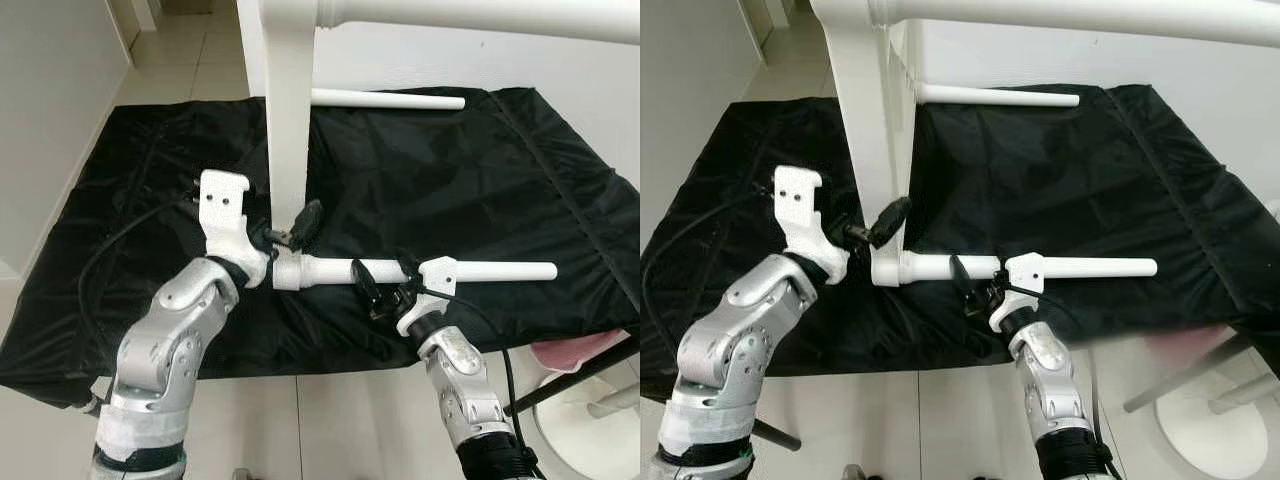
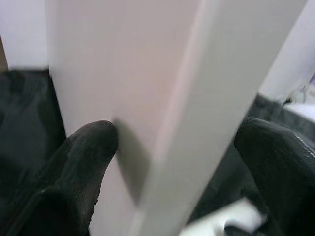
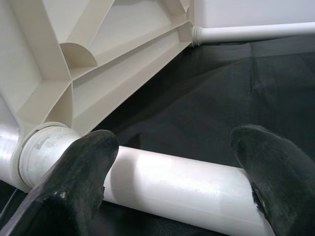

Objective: Building children table

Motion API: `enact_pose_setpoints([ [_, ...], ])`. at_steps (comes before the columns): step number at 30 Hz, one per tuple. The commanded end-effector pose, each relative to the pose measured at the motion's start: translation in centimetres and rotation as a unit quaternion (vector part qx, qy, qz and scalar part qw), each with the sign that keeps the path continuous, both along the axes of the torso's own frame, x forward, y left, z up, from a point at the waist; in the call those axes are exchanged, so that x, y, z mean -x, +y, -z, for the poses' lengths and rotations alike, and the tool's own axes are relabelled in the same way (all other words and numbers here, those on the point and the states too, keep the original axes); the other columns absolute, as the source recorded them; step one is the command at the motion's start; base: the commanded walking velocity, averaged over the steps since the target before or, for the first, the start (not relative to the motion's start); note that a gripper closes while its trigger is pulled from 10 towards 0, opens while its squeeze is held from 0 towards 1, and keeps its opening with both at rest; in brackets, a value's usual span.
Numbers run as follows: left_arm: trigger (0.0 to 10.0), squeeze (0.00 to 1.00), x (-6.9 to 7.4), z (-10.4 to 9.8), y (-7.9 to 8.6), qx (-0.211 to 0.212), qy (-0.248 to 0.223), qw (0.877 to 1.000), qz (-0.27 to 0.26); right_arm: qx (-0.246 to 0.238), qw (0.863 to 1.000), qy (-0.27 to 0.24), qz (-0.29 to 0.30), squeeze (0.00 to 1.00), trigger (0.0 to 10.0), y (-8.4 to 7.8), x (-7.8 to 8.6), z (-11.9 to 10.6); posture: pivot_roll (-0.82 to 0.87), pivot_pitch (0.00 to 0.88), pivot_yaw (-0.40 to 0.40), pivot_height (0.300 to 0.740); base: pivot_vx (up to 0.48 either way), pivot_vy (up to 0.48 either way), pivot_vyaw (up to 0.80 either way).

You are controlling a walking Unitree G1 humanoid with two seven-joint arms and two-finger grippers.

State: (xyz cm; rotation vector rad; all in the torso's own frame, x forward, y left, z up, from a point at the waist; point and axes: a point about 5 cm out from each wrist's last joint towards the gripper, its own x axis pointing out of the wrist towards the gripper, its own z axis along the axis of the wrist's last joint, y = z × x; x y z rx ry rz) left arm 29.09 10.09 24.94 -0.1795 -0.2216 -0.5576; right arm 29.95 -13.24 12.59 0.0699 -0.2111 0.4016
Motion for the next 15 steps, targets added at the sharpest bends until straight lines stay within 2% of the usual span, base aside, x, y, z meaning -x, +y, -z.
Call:
enact_pose_setpoints([
  [1,10.0,0.00,-0.1,-0.3,0.3,0.004,0.000,1.000,-0.026,0.002,1.000,0.008,0.001,0.00,10.0,0.0,0.1,0.4,0.00,0.104,0.044,0.740,0.000,0.000,0.00],
  [4,10.0,0.00,-0.6,-1.9,0.2,0.018,-0.019,0.998,-0.051,0.002,1.000,0.009,0.003,0.00,10.0,0.0,0.1,0.4,0.00,0.102,0.042,0.740,0.000,0.000,0.00],
  [8,10.0,0.00,-1.1,-3.1,-0.2,0.024,-0.027,0.997,-0.075,0.002,1.000,0.009,0.005,0.00,10.0,-0.1,0.0,0.4,-0.01,0.093,0.039,0.740,0.000,0.000,0.00],
  [15,10.0,0.00,-1.7,-3.1,-1.2,0.009,-0.017,0.995,-0.095,0.001,1.000,0.007,0.007,0.00,10.0,-0.1,-0.3,0.3,-0.01,0.083,0.036,0.740,0.000,0.000,0.00],
])
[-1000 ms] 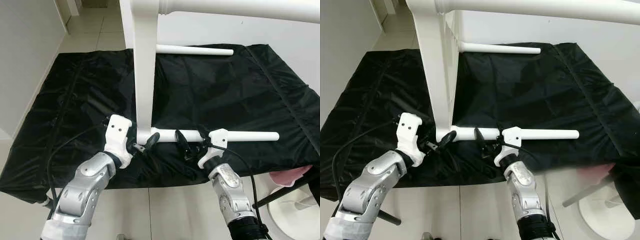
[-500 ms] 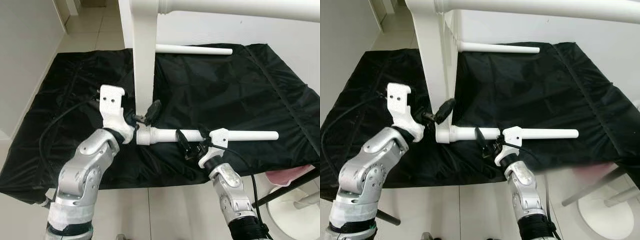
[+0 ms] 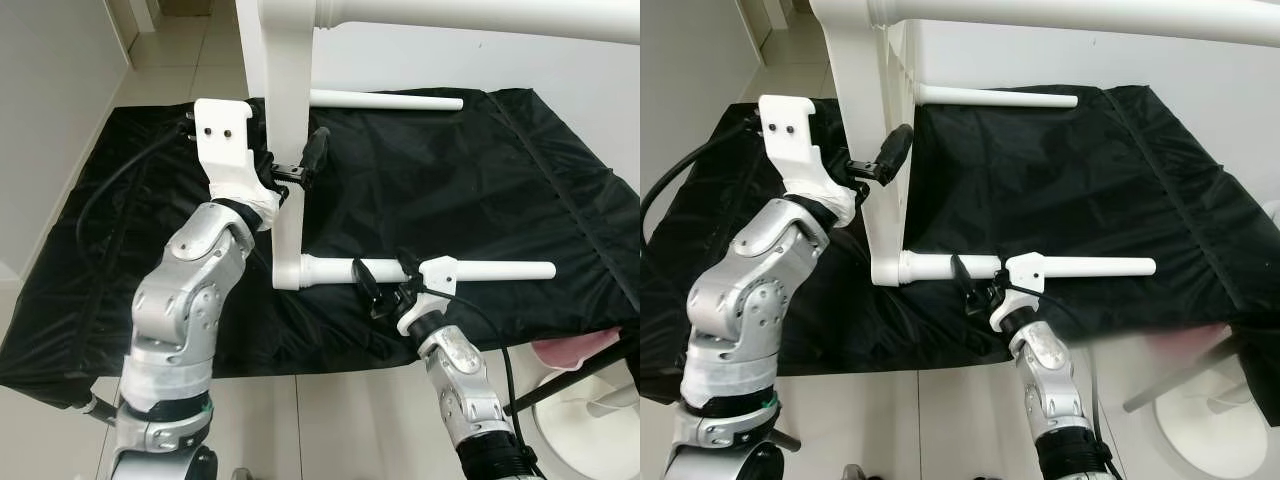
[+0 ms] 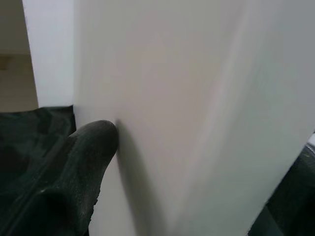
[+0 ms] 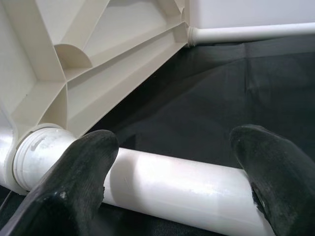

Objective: Building children table

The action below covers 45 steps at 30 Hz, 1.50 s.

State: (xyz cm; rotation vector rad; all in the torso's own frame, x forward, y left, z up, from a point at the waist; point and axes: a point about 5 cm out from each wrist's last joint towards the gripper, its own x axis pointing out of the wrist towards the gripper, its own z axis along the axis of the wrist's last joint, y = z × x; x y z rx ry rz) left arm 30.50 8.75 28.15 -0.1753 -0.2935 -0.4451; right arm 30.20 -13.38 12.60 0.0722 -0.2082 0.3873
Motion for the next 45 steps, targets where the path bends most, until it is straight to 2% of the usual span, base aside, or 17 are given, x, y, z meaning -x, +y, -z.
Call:
enact_pose_setpoints([
  [1,10.0,0.00,-0.5,0.0,-0.1,-0.013,0.015,0.999,-0.045,0.003,1.000,0.004,0.001,0.00,10.0,0.0,-0.1,0.2,-0.01,0.078,0.035,0.740,0.000,0.000,0.00],
  [8,10.0,0.00,-0.8,0.0,-0.5,-0.034,0.020,0.997,-0.063,0.003,1.000,0.003,0.002,0.00,10.0,-0.1,-0.1,0.2,-0.01,0.079,0.036,0.740,0.000,0.000,0.00],
  [12,10.0,0.00,-1.4,0.1,-0.4,-0.046,0.037,0.993,-0.105,0.003,1.000,0.004,0.005,0.00,10.0,-0.2,-0.1,0.2,-0.01,0.089,0.044,0.740,0.000,0.000,0.00],
  [13,10.0,0.00,-1.7,0.3,-0.2,-0.049,0.050,0.989,-0.129,0.002,1.000,0.005,0.008,0.00,10.0,-0.2,0.0,0.3,-0.01,0.092,0.046,0.740,0.000,0.000,0.00],
  [15,10.0,0.00,-1.7,0.3,-0.2,-0.049,0.050,0.989,-0.129,0.002,1.000,0.005,0.008,0.00,10.0,-0.2,0.0,0.3,-0.01,0.092,0.046,0.740,0.000,0.000,0.00],
  [18,10.0,0.00,-2.0,0.5,0.3,-0.063,0.061,0.982,-0.168,-0.001,1.000,0.007,0.013,0.00,10.0,-0.2,0.1,0.5,-0.01,0.096,0.052,0.740,0.000,0.000,0.00],
  [21,10.0,0.00,-2.3,0.1,0.5,-0.054,0.072,0.976,-0.198,-0.004,1.000,0.009,0.016,0.00,10.0,-0.2,0.2,0.5,-0.01,0.098,0.053,0.740,0.000,0.000,0.00],
  [28,10.0,0.00,-2.7,-0.2,0.6,-0.030,0.080,0.970,-0.226,-0.006,1.000,0.010,0.018,0.00,10.0,-0.1,0.2,0.6,-0.01,0.102,0.052,0.740,0.000,0.000,0.00],
  [29,6.2,0.00,-2.7,-0.4,0.8,-0.020,0.077,0.969,-0.233,-0.006,1.000,0.010,0.019,0.00,10.0,-0.1,0.2,0.6,-0.01,0.101,0.053,0.740,0.000,0.000,0.00],
  [30,6.2,0.00,-2.7,-0.4,0.8,-0.020,0.077,0.969,-0.233,-0.006,1.000,0.010,0.019,0.00,10.0,-0.1,0.2,0.6,-0.01,0.101,0.053,0.740,0.000,0.000,0.00],
  [31,4.0,0.00,-2.7,-0.7,1.1,-0.007,0.073,0.968,-0.242,-0.006,1.000,0.010,0.020,0.00,10.0,-0.1,0.2,0.6,-0.01,0.100,0.051,0.740,0.000,0.000,0.00],
  [32,4.0,0.00,-2.7,-0.7,1.1,-0.007,0.073,0.968,-0.242,-0.006,1.000,0.010,0.020,0.00,10.0,-0.1,0.2,0.6,-0.01,0.100,0.051,0.740,0.000,0.000,0.00],
  [33,0.0,0.00,-2.7,-0.8,1.2,-0.003,0.072,0.967,-0.245,-0.007,1.000,0.011,0.020,0.00,10.0,-0.2,0.2,0.6,-0.01,0.101,0.051,0.740,0.000,0.000,0.00],
  [45,0.0,0.00,-2.5,-0.6,1.6,-0.010,0.074,0.964,-0.256,-0.007,1.000,0.011,0.025,0.00,10.0,-0.2,0.1,0.6,-0.01,0.104,0.050,0.740,0.000,0.000,0.00],
])
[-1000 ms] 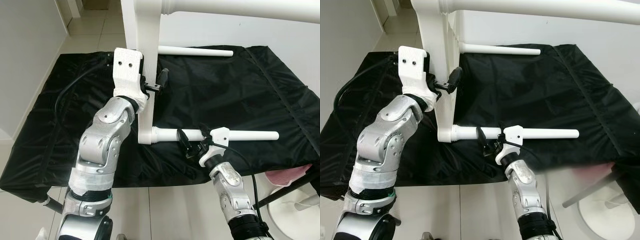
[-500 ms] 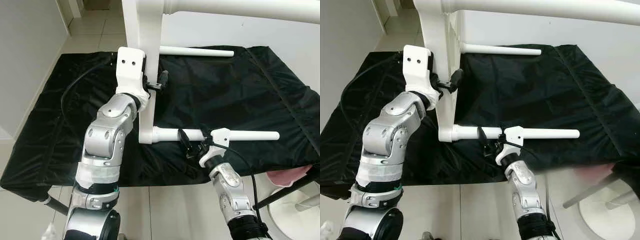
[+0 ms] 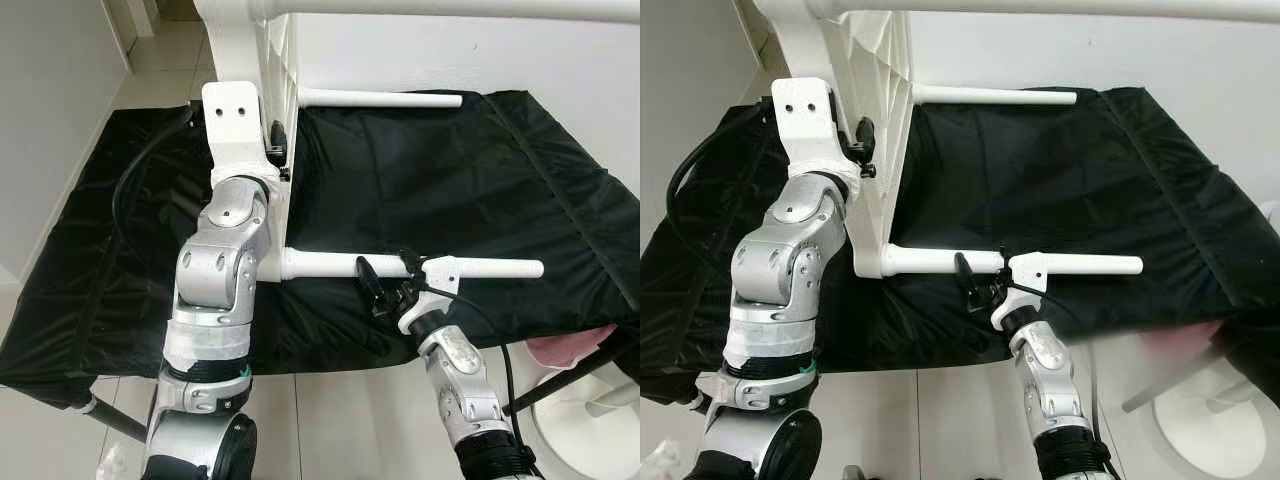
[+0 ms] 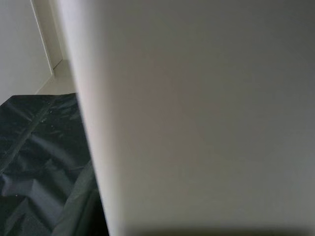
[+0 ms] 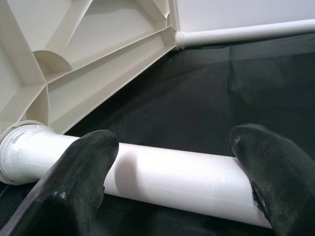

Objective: Building children table

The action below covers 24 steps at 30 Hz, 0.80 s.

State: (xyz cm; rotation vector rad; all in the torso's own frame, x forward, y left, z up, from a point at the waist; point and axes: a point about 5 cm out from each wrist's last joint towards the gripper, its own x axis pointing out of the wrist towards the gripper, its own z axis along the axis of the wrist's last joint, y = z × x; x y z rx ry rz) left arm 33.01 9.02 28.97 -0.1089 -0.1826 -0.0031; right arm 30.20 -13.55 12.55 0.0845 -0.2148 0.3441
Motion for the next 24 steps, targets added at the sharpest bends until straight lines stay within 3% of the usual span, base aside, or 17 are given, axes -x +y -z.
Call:
enact_pose_setpoints([
  [1,0.0,0.00,0.0,0.2,1.3,0.003,0.004,0.999,-0.041,0.001,1.000,0.012,0.004,0.00,10.0,0.0,0.1,0.6,-0.01,0.104,0.050,0.740,0.000,0.000,0.00],
  [11,0.0,0.00,0.6,0.2,2.6,-0.018,-0.001,0.998,-0.064,0.000,1.000,0.014,0.006,0.00,10.0,-0.1,0.1,0.7,-0.01,0.103,0.052,0.740,0.000,0.000,0.00],
  [14,0.0,0.00,1.0,0.3,3.8,-0.026,-0.002,0.996,-0.089,0.000,1.000,0.014,0.007,0.00,10.0,-0.1,0.1,0.7,0.00,0.103,0.051,0.740,0.000,0.000,0.00],
  [16,0.0,0.00,1.5,0.3,5.5,-0.029,-0.003,0.992,-0.123,0.001,1.000,0.014,0.007,0.00,10.0,-0.2,0.1,0.7,0.00,0.104,0.049,0.740,0.000,0.000,0.00],
  [21,0.0,0.00,2.0,0.5,6.6,-0.032,-0.003,0.989,-0.146,0.003,1.000,0.014,0.007,0.00,10.0,-0.3,0.1,0.8,0.00,0.105,0.048,0.740,0.000,0.000,0.00],
  [23,0.0,0.00,3.0,0.6,8.2,-0.040,-0.006,0.983,-0.177,0.006,1.000,0.014,0.009,0.00,10.0,-0.7,0.0,0.7,0.00,0.105,0.042,0.740,0.000,0.000,0.00],
  [24,0.0,0.00,3.0,0.6,8.2,-0.040,-0.006,0.983,-0.177,0.006,1.000,0.014,0.009,0.00,10.0,-0.7,0.0,0.7,0.00,0.105,0.042,0.740,0.000,0.000,0.00],
])
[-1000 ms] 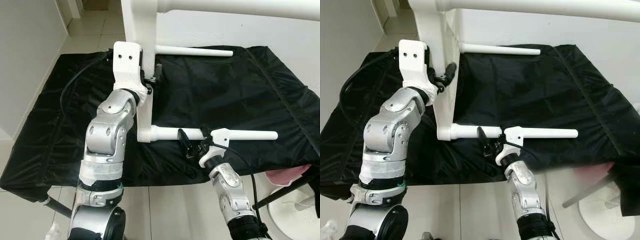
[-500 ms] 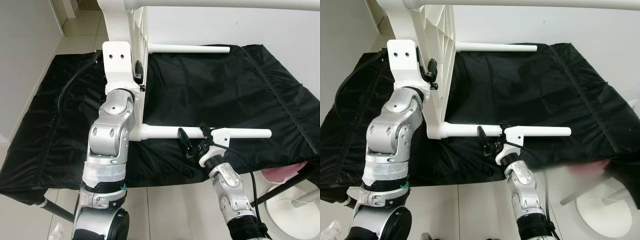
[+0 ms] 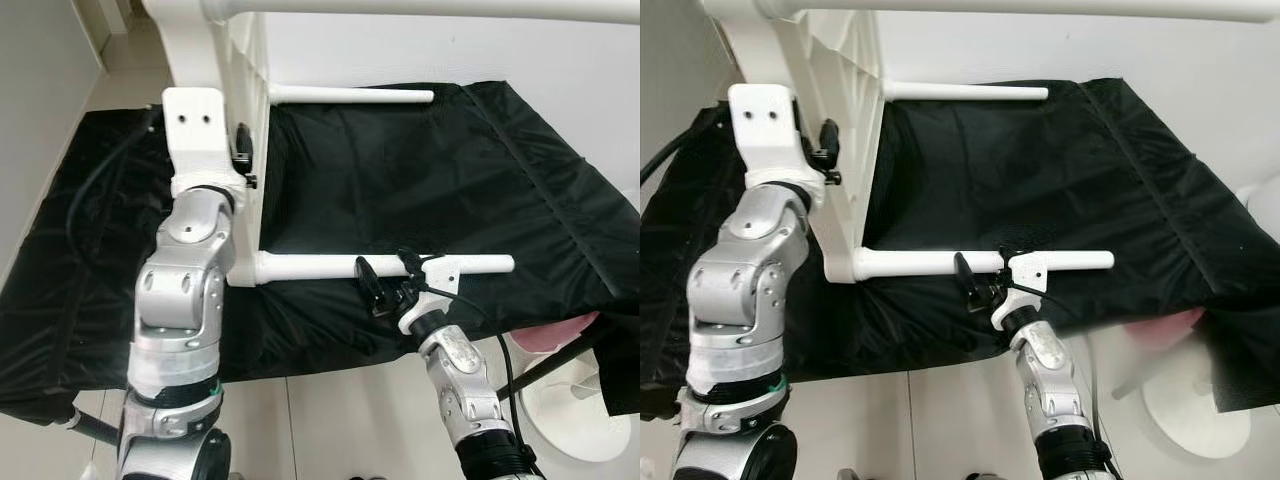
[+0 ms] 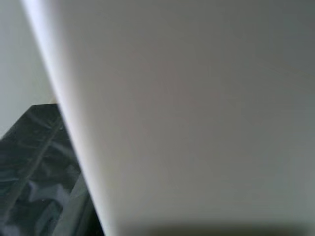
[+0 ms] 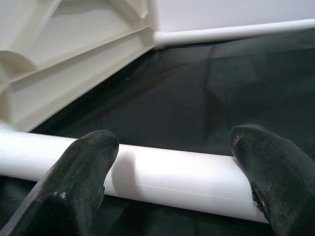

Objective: Building children table

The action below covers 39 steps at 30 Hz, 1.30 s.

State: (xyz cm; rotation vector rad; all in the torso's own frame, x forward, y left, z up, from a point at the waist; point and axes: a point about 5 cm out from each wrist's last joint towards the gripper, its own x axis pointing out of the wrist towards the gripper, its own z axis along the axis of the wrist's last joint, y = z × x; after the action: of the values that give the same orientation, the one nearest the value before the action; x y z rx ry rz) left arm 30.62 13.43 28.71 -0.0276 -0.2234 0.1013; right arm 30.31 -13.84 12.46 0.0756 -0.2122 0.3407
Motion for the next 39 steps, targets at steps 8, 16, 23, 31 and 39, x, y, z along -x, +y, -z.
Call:
enact_pose_setpoints([
  [8,0.0,0.00,2.5,0.3,6.6,-0.008,0.002,0.981,-0.195,0.010,1.000,0.012,0.006,0.00,10.0,-0.9,-0.3,0.5,0.01,0.109,0.025,0.740,0.000,0.000,0.00],
  [16,10.0,0.00,1.1,2.2,7.7,-0.050,0.031,0.991,-0.120,0.014,1.000,0.014,-0.003,0.00,10.0,-0.8,-0.7,0.3,0.03,0.116,-0.001,0.740,0.000,0.000,0.00],
  [23,10.0,0.00,0.3,1.3,7.4,-0.043,-0.014,0.998,-0.038,0.017,1.000,0.014,-0.009,0.00,10.0,-0.7,-0.9,0.3,0.03,0.113,-0.003,0.740,0.000,0.000,0.00],
  [31,10.0,0.00,0.9,1.1,4.6,-0.099,-0.021,0.988,0.119,0.016,1.000,0.012,0.004,0.00,10.0,-1.4,-0.7,0.4,0.01,0.114,0.014,0.740,0.000,0.000,0.00],
  [39,10.0,0.00,1.9,1.2,3.3,-0.127,-0.030,0.968,0.217,0.016,1.000,0.013,0.004,0.00,10.0,-1.3,-0.6,0.6,0.01,0.114,0.009,0.740,0.000,0.000,0.00],
])
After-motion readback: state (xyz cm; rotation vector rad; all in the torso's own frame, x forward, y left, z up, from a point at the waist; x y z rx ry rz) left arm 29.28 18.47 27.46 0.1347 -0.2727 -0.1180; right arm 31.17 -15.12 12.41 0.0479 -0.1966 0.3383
